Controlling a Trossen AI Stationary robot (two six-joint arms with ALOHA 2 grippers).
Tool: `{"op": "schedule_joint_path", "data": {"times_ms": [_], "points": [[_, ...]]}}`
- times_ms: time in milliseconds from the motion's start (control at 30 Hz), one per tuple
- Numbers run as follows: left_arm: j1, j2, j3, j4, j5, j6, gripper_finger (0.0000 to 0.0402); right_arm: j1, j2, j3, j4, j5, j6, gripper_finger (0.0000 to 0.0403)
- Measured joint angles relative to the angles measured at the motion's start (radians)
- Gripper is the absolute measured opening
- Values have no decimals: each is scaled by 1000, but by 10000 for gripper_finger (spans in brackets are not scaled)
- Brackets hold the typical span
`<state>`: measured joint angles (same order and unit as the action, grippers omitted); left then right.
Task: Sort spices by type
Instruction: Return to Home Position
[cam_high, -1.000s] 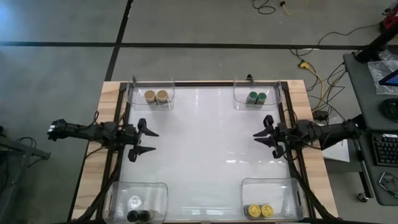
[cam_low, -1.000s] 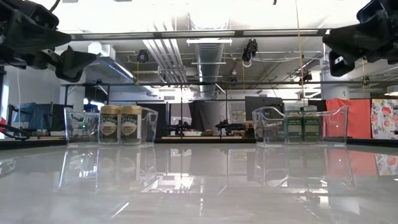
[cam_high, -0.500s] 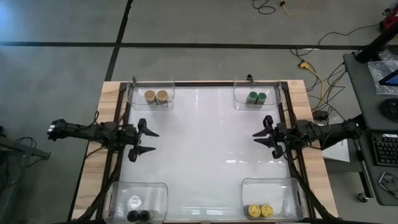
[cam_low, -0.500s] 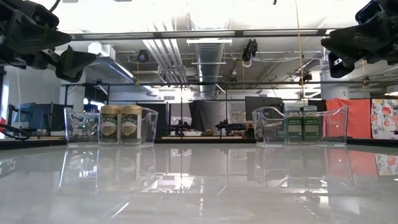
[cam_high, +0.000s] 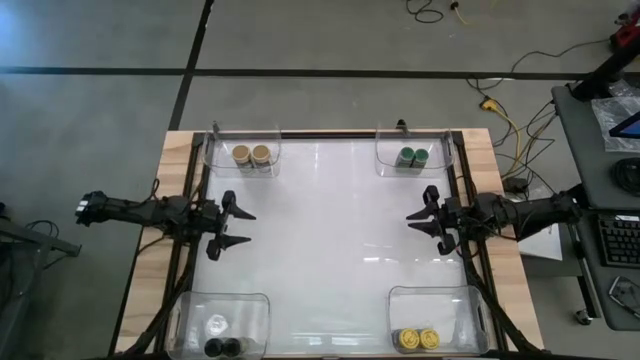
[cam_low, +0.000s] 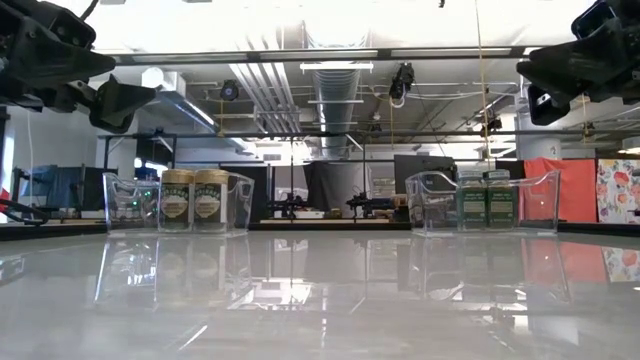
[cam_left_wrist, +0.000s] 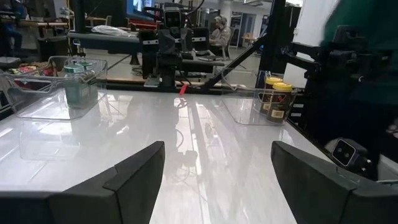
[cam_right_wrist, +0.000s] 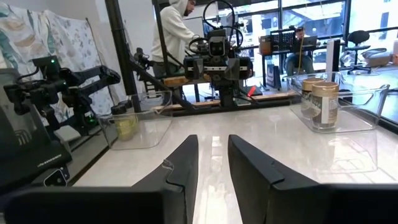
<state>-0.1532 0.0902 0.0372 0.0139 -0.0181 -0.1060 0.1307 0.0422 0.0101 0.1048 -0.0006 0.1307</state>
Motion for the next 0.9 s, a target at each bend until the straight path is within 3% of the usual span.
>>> {"op": "schedule_joint_path", "data": {"times_ms": [300, 900], "points": [[0, 0, 1, 0, 0, 0, 279, 0, 0, 0, 0, 0, 0, 64], [0, 0, 1, 0, 0, 0, 279, 0, 0, 0, 0, 0, 0, 93]]}}
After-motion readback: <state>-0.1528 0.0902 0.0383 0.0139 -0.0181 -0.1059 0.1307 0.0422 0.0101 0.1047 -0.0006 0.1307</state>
